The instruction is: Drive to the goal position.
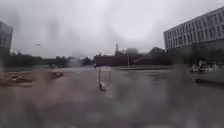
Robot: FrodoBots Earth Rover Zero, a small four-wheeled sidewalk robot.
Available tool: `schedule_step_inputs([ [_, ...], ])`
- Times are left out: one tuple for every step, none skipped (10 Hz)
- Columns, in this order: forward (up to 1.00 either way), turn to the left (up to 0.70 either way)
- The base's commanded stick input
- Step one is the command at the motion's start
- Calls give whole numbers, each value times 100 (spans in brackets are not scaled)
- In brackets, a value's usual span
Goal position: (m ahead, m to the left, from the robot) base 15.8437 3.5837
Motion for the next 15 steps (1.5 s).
schedule_step_inputs([
  [100, 27],
  [100, 27],
  [100, 27],
  [100, 27],
  [100, 27],
  [100, 27],
  [100, 27],
  [100, 27],
  [100, 27],
  [100, 0],
  [100, 0],
  [100, 0],
  [100, 0],
  [100, 0],
  [100, 0],
])
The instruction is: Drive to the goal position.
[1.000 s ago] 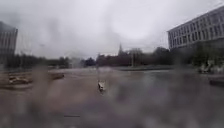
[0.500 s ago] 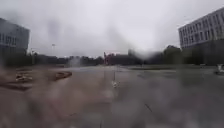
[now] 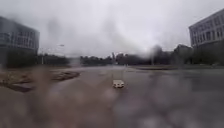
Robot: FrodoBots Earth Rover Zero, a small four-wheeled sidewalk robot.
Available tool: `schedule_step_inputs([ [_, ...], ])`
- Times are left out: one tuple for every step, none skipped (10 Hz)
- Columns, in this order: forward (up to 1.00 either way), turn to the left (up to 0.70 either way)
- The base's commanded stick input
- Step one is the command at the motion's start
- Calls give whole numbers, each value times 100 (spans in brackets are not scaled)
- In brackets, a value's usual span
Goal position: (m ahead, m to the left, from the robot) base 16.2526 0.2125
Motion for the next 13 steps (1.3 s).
schedule_step_inputs([
  [100, 0],
  [100, 0],
  [100, 0],
  [100, 0],
  [100, 0],
  [100, 0],
  [100, 0],
  [100, 0],
  [100, 0],
  [100, 0],
  [100, 0],
  [100, 0],
  [100, 0],
])
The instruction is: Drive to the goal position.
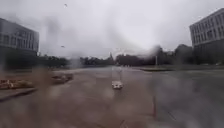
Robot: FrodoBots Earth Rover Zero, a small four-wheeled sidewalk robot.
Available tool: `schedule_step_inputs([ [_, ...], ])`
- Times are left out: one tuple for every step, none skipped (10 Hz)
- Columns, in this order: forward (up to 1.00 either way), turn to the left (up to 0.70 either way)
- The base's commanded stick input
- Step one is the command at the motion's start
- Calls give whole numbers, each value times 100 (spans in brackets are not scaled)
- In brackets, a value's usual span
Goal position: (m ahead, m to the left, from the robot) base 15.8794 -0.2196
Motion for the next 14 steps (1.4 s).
schedule_step_inputs([
  [100, 0],
  [100, 0],
  [100, 0],
  [100, 0],
  [100, 0],
  [100, 0],
  [100, 0],
  [100, 0],
  [100, 0],
  [100, 0],
  [100, 0],
  [100, 0],
  [100, 0],
  [100, 0],
])
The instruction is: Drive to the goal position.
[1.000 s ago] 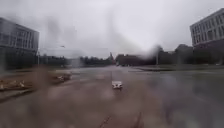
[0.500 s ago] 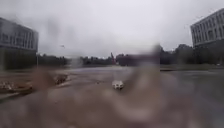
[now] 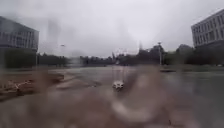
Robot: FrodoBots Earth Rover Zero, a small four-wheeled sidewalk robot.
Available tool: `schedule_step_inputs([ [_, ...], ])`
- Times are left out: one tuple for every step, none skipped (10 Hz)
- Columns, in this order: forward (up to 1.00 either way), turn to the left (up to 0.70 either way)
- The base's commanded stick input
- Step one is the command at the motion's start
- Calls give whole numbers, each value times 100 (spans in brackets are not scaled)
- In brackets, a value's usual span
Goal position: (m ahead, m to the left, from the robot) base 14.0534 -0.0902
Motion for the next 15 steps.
schedule_step_inputs([
  [100, 0],
  [100, 0],
  [100, 0],
  [100, 0],
  [100, 0],
  [100, -7],
  [100, -26],
  [100, -19],
  [100, -4],
  [100, 0],
  [100, 0],
  [100, 0],
  [100, 0],
  [100, 0],
  [100, 0],
])
